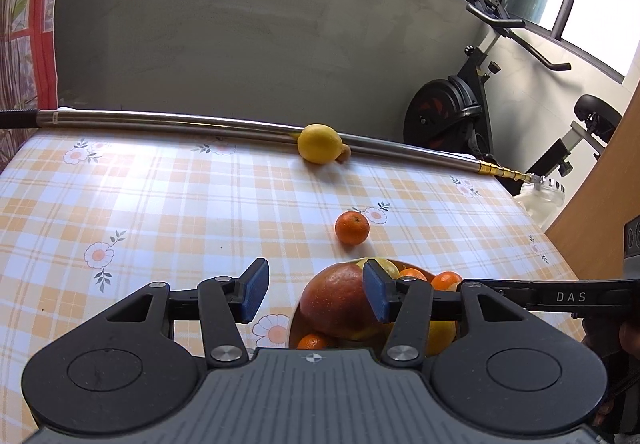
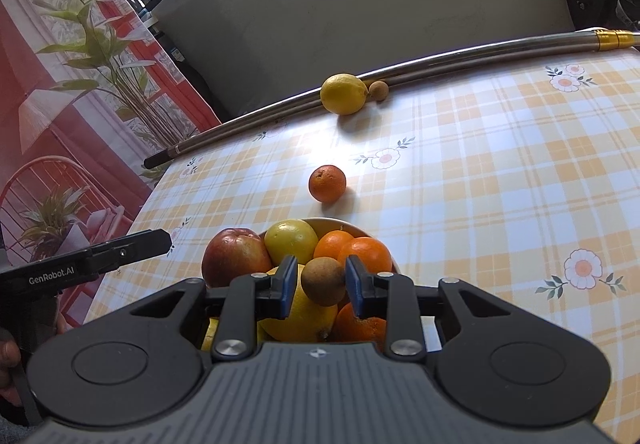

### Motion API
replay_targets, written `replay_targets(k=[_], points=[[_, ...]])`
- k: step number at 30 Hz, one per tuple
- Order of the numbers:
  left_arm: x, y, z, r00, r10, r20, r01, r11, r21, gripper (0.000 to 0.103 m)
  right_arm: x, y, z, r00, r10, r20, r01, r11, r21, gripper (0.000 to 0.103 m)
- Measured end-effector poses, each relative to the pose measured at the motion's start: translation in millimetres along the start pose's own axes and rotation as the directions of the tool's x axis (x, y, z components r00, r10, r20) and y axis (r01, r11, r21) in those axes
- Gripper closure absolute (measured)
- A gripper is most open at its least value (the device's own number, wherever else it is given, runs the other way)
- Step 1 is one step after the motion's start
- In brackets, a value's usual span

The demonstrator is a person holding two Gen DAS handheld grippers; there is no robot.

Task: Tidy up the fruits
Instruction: 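Carry the lime and brown fruit onto the plate and open both tools, then move the right tool to the loose orange and close on it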

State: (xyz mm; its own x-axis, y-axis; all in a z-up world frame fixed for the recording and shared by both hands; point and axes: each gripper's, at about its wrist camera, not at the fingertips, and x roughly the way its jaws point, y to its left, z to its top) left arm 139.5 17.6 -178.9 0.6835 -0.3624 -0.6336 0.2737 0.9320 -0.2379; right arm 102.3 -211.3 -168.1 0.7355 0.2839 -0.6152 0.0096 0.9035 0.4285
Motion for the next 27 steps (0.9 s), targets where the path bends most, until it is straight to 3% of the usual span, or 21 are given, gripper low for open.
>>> replay_targets(k=[27], points=[[-4, 9, -12, 0.999, 0.045, -0.012, -0.046, 0.998, -0.04, 0.047, -12, -14, -1, 0.999, -0.029, 0.031, 0.027, 0.999, 0.044, 0.072]])
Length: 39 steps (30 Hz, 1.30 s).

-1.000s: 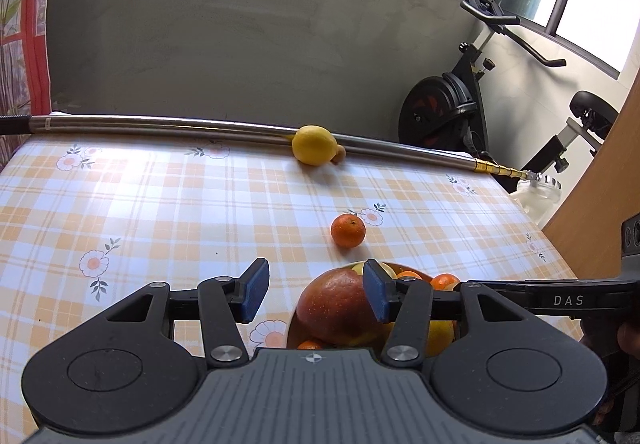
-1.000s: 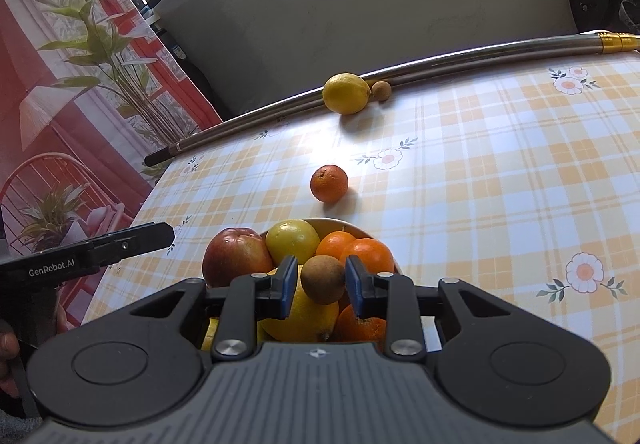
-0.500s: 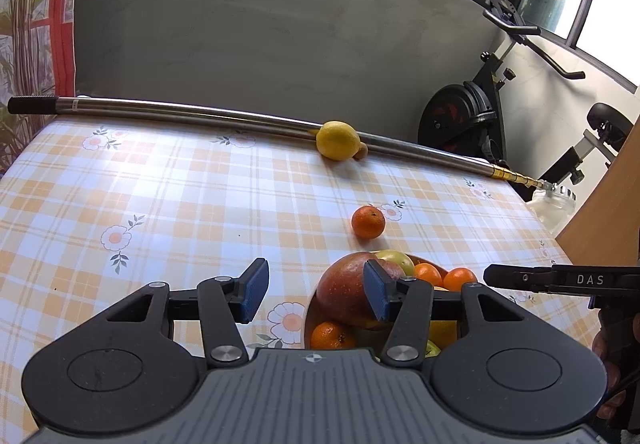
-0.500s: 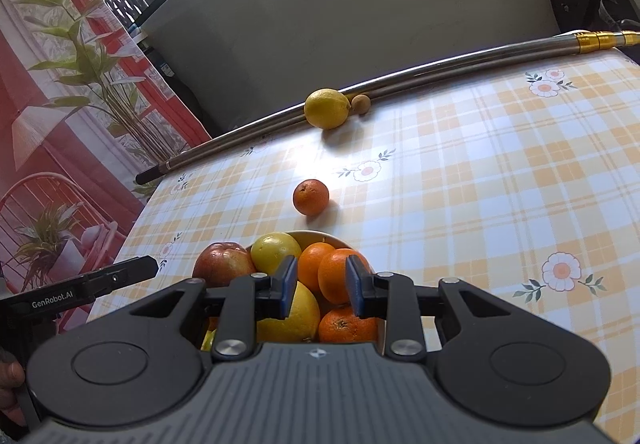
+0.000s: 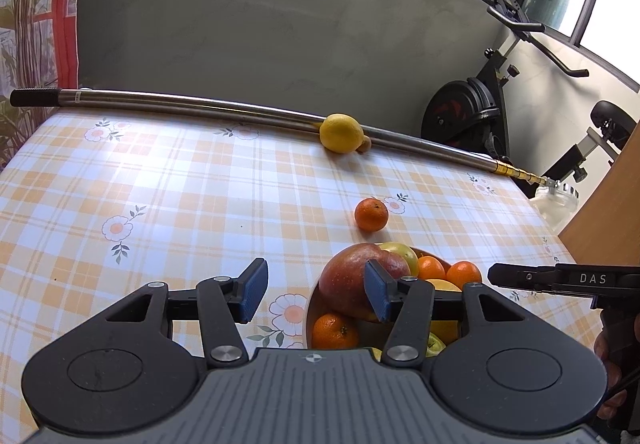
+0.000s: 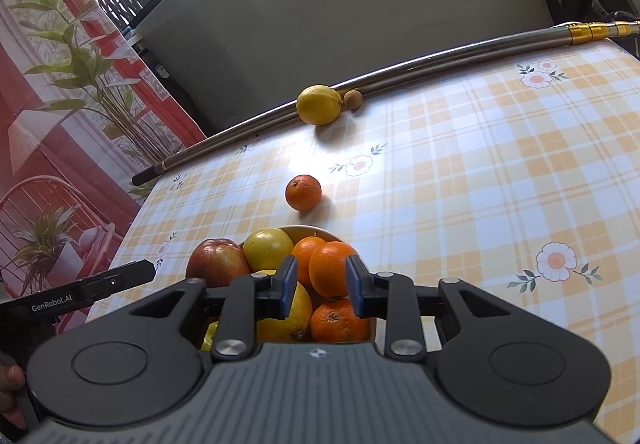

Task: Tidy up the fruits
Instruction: 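Move the right tool to the loose orange and close on it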

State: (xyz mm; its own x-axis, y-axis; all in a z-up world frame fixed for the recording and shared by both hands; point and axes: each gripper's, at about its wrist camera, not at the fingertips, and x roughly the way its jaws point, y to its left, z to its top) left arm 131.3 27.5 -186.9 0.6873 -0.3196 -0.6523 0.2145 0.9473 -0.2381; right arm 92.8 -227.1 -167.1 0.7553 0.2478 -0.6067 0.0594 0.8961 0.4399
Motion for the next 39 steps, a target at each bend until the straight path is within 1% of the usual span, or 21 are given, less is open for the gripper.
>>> replay_targets(k=[6, 12, 18, 22, 23, 25, 26, 29, 35, 36, 39], points=[[1, 8, 9, 1.0, 0.01, 0.006, -0.01, 1.0, -0.029, 0.047, 2, 5, 10, 1.0, -0.017, 0.0, 0.017, 0.999, -0.043, 0.072], [0, 33, 28, 0.999, 0.041, 0.012, -0.039, 0.99, -0.133, 0.047, 11, 21, 29, 1.0, -0.023, -0.001, 0.023, 0.991, -0.13, 0.072], [-3, 61, 42, 0.997, 0.078, 0.021, -0.071, 0.97, -0.231, 0.047, 44, 37, 54, 0.999, -0.029, -0.028, 0.022, 0.973, -0.229, 0.072], [-8, 78, 49, 0.994, 0.103, 0.031, -0.091, 0.956, -0.28, 0.047, 76, 43, 68, 0.995, -0.049, -0.082, 0.025, 0.961, -0.274, 0.071], [-8, 81, 50, 0.993, 0.112, 0.032, -0.098, 0.952, -0.288, 0.047, 86, 45, 70, 0.993, -0.059, -0.1, 0.028, 0.958, -0.287, 0.07], [-8, 88, 52, 0.99, 0.134, 0.032, -0.118, 0.946, -0.303, 0.047, 100, 48, 73, 0.988, -0.085, -0.13, 0.042, 0.952, -0.303, 0.065], [-8, 92, 53, 0.989, 0.143, 0.032, -0.126, 0.943, -0.309, 0.047, 107, 50, 73, 0.984, -0.102, -0.146, 0.052, 0.949, -0.311, 0.064], [-8, 103, 54, 0.985, 0.17, 0.031, -0.15, 0.933, -0.326, 0.047, 123, 55, 72, 0.977, -0.118, -0.179, 0.055, 0.944, -0.325, 0.061], [-11, 120, 60, 0.978, 0.206, 0.039, -0.18, 0.92, -0.347, 0.047, 143, 60, 74, 0.969, -0.139, -0.206, 0.062, 0.937, -0.344, 0.061], [-11, 121, 61, 0.977, 0.208, 0.04, -0.182, 0.92, -0.348, 0.047, 146, 60, 74, 0.967, -0.146, -0.207, 0.067, 0.936, -0.345, 0.059], [-11, 123, 61, 0.977, 0.209, 0.04, -0.183, 0.921, -0.344, 0.047, 151, 59, 77, 0.965, -0.163, -0.204, 0.086, 0.937, -0.339, 0.059]])
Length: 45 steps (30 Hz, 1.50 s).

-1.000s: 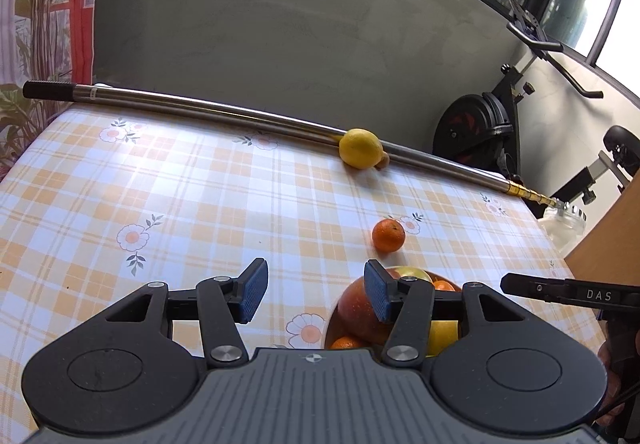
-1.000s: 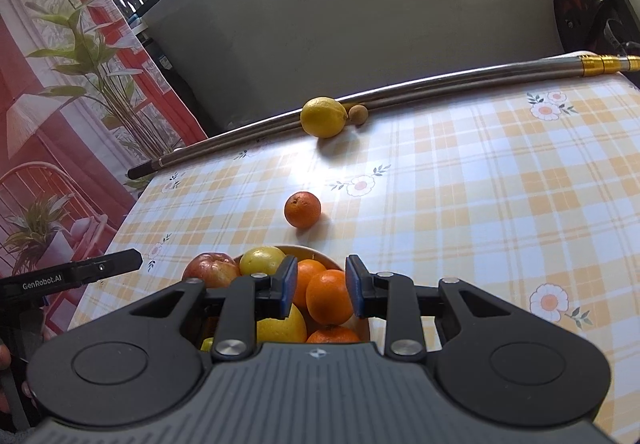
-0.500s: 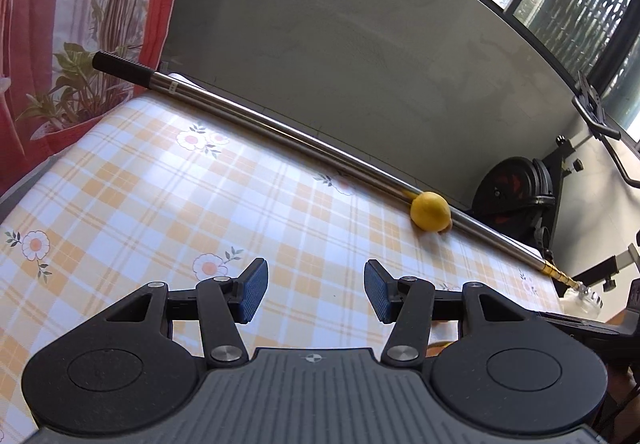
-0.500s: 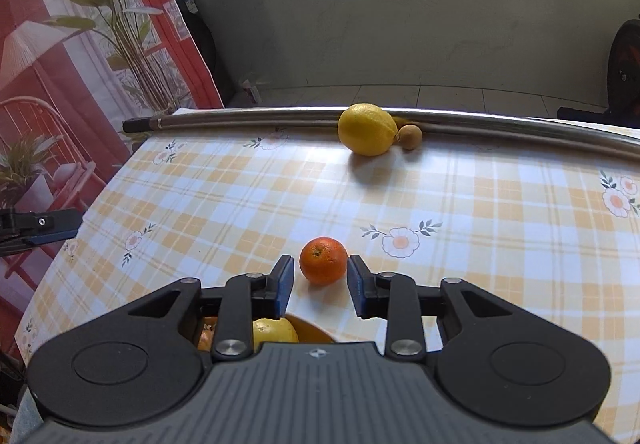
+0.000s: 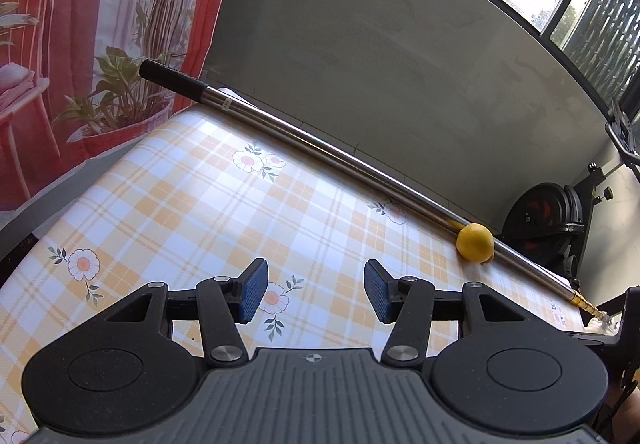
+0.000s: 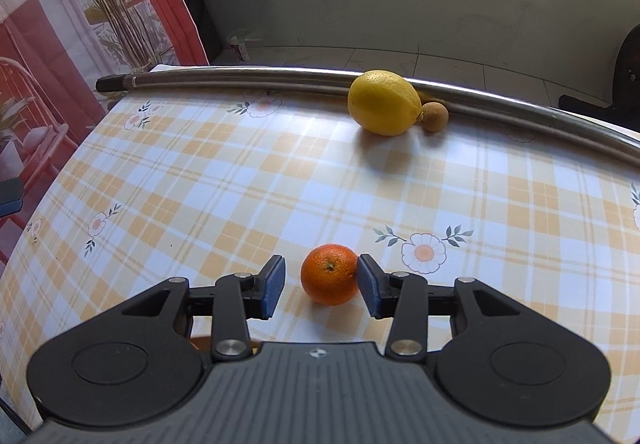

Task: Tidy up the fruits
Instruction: 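Move the right tool to the loose orange and close on it, then grasp the yellow lemon beside the rod with the left tool while right holds the orange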

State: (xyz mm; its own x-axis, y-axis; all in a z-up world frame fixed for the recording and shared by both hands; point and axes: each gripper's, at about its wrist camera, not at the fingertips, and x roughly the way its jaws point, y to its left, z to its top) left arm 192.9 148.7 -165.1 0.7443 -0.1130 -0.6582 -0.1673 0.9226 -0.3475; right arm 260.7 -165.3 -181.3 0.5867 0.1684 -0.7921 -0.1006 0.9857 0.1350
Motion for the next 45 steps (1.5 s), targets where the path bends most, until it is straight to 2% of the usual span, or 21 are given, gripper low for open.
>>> replay_targets(k=[8, 18, 26, 34, 40, 45], points=[[2, -6, -7, 1.0, -0.016, -0.014, 0.016, 1.0, 0.016, 0.047, 8, -5, 2, 0.999, -0.012, -0.033, 0.012, 1.0, 0.011, 0.059], [3, -18, -13, 0.999, -0.035, -0.032, 0.036, 0.998, 0.048, 0.047, 7, -7, -2, 1.0, 0.01, -0.03, -0.009, 1.0, 0.019, 0.063], [1, -25, -15, 0.997, -0.061, -0.04, 0.063, 0.995, 0.079, 0.045, -28, -12, -21, 0.996, 0.063, 0.057, -0.066, 0.996, 0.06, 0.064], [3, -40, -12, 0.995, -0.087, -0.057, 0.094, 0.987, 0.129, 0.043, -71, -27, -50, 0.985, 0.059, 0.16, -0.082, 0.987, 0.14, 0.064], [9, -71, -4, 0.992, -0.108, -0.068, 0.121, 0.962, 0.245, 0.039, -91, -49, -73, 0.975, 0.019, 0.222, -0.079, 0.961, 0.266, 0.064], [20, -108, 3, 0.985, -0.15, -0.087, 0.17, 0.933, 0.317, 0.038, -101, -61, -79, 0.966, -0.015, 0.257, -0.065, 0.952, 0.299, 0.064]])
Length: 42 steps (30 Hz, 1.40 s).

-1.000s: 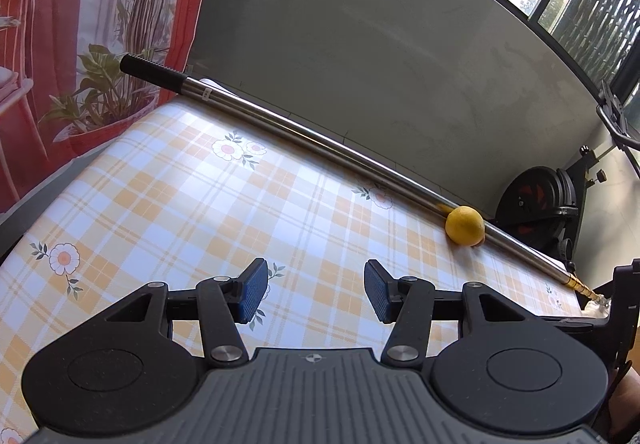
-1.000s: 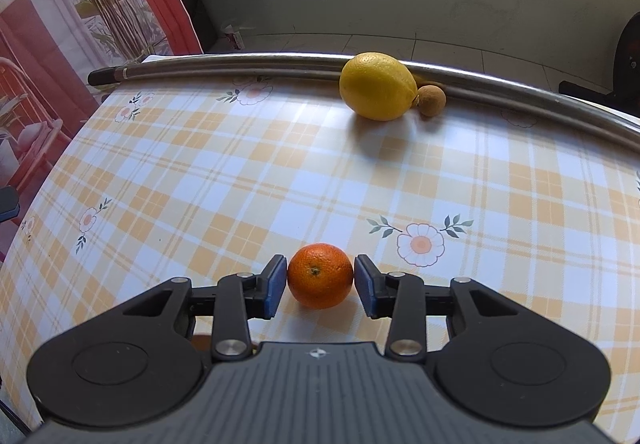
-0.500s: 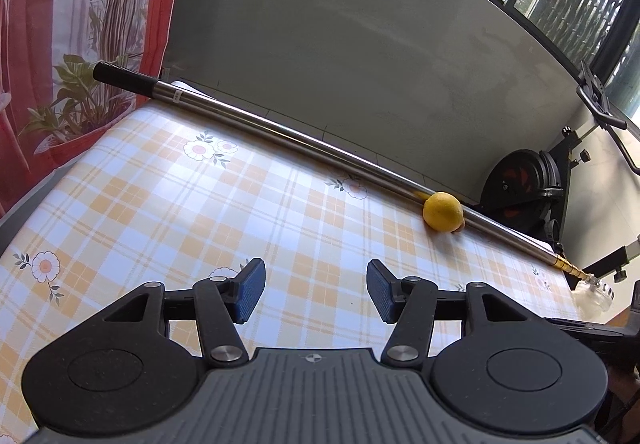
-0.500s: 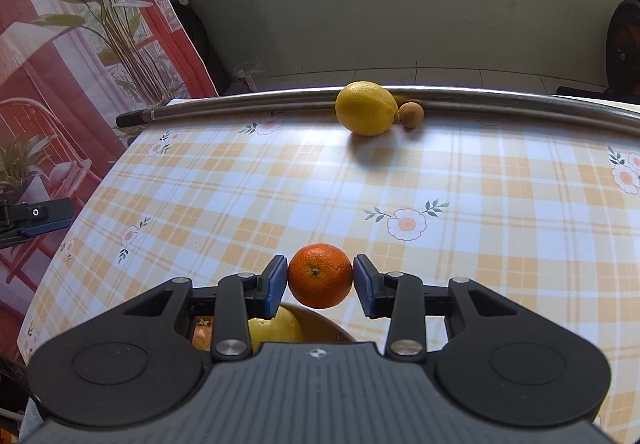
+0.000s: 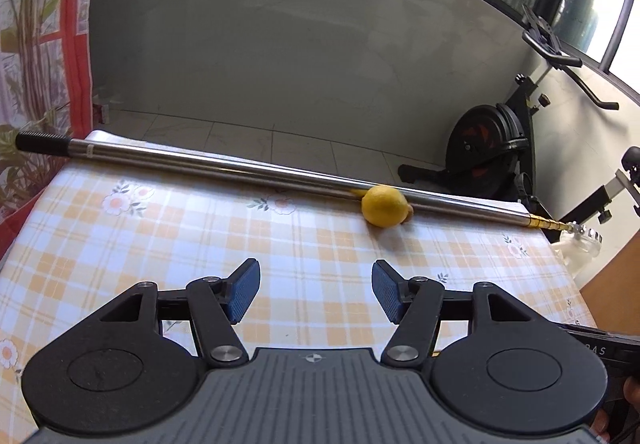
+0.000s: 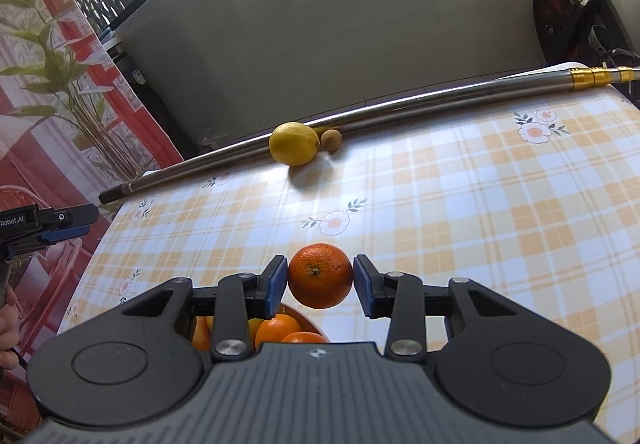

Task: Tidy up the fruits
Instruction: 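Grasp the yellow lemon beside the rod with the left tool while right holds the orange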

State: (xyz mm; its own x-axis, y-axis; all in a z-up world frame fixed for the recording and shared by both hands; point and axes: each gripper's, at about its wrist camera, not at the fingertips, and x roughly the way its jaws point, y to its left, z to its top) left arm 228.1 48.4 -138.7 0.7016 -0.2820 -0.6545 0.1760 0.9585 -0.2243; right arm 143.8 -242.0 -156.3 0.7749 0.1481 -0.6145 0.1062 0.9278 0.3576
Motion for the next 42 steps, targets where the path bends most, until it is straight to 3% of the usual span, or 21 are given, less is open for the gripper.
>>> replay_targets(k=[10, 17, 20, 21, 25, 29, 31, 33, 36, 42], points=[[44, -58, 30, 0.998, -0.061, -0.029, 0.064, 0.992, 0.106, 0.038, -9, -15, 2, 0.999, -0.007, 0.047, 0.006, 1.0, 0.017, 0.064], [80, -72, 44, 0.993, -0.09, -0.073, 0.096, 0.992, 0.084, 0.038, -8, -32, 2, 0.998, -0.016, 0.058, 0.013, 0.998, 0.054, 0.064], [96, -82, 52, 0.983, -0.161, -0.089, 0.168, 0.983, 0.076, 0.04, -5, -38, 3, 0.998, -0.016, 0.058, 0.012, 0.998, 0.065, 0.064], [102, -86, 54, 0.978, -0.185, -0.096, 0.192, 0.978, 0.076, 0.045, -4, -40, 3, 0.998, -0.017, 0.058, 0.013, 0.998, 0.067, 0.064], [136, -106, 67, 0.969, -0.214, -0.124, 0.228, 0.967, 0.113, 0.05, 1, -46, 3, 0.998, -0.02, 0.057, 0.015, 0.997, 0.078, 0.064], [186, -112, 73, 0.949, -0.21, -0.234, 0.23, 0.971, 0.062, 0.051, 5, -53, 3, 0.998, -0.021, 0.052, 0.016, 0.995, 0.1, 0.064], [209, -117, 72, 0.944, -0.172, -0.283, 0.202, 0.976, 0.081, 0.055, 7, -57, 3, 0.999, -0.009, 0.051, 0.003, 0.993, 0.12, 0.064], [216, -122, 72, 0.954, -0.135, -0.268, 0.168, 0.98, 0.105, 0.058, 7, -61, 3, 0.999, -0.001, 0.053, -0.007, 0.99, 0.14, 0.064], [216, -121, 70, 0.95, -0.155, -0.27, 0.188, 0.977, 0.099, 0.058, 7, -64, 4, 0.999, -0.005, 0.05, -0.003, 0.99, 0.143, 0.064], [214, -117, 80, 0.963, -0.09, -0.254, 0.129, 0.982, 0.141, 0.055, 8, -62, 5, 0.998, 0.008, 0.056, -0.016, 0.989, 0.146, 0.064]])
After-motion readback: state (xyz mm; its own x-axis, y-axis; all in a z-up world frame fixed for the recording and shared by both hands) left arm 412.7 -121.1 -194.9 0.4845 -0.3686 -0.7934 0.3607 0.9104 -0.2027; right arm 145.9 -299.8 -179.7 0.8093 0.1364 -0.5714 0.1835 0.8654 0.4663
